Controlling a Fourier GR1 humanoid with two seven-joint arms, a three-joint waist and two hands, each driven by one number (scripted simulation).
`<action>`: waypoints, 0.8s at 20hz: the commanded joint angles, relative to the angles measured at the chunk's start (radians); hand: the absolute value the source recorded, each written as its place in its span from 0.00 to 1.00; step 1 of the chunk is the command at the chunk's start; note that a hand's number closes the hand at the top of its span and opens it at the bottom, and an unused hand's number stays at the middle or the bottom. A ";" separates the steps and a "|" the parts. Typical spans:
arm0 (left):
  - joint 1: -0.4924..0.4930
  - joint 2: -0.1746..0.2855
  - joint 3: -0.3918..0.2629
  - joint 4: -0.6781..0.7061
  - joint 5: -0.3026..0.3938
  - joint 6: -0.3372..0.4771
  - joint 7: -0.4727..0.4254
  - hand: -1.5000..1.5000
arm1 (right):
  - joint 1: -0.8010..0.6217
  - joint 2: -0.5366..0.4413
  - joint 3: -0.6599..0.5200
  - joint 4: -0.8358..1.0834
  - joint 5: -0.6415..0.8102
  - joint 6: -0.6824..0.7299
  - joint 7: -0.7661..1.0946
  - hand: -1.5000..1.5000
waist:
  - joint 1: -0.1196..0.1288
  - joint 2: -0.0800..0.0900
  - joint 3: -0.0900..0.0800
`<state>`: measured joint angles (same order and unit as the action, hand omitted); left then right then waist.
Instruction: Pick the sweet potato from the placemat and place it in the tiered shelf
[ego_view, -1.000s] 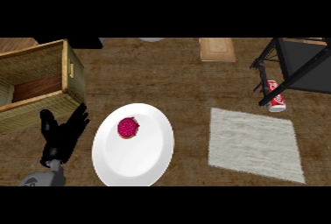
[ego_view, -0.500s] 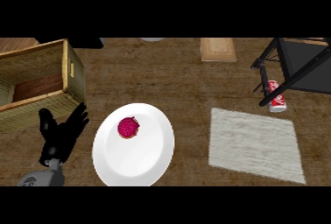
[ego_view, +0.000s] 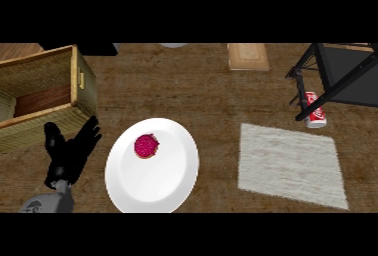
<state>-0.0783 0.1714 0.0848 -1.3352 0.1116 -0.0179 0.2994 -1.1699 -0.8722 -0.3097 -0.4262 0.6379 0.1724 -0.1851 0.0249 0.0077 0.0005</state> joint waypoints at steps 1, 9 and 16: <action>-0.002 0.015 0.006 -0.011 0.020 -0.030 0.020 0.50 | -0.039 0.022 -0.083 0.034 -0.068 -0.044 0.067 0.00 | 0.000 -0.002 0.000; 0.031 0.005 0.006 -0.043 0.014 -0.018 0.011 0.50 | -0.084 0.001 -0.218 0.086 -0.209 -0.005 0.126 0.00 | -0.002 -0.003 0.000; 0.040 -0.047 -0.022 -0.023 -0.023 0.027 -0.019 0.50 | -0.098 -0.046 -0.348 0.114 -0.334 -0.042 0.149 0.00 | -0.004 0.000 0.000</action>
<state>-0.0496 0.1634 0.0838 -1.3584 0.1105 -0.0232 0.2959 -1.2752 -0.8971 -0.5954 -0.3213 0.3621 0.1627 -0.0377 0.0230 0.0067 0.0006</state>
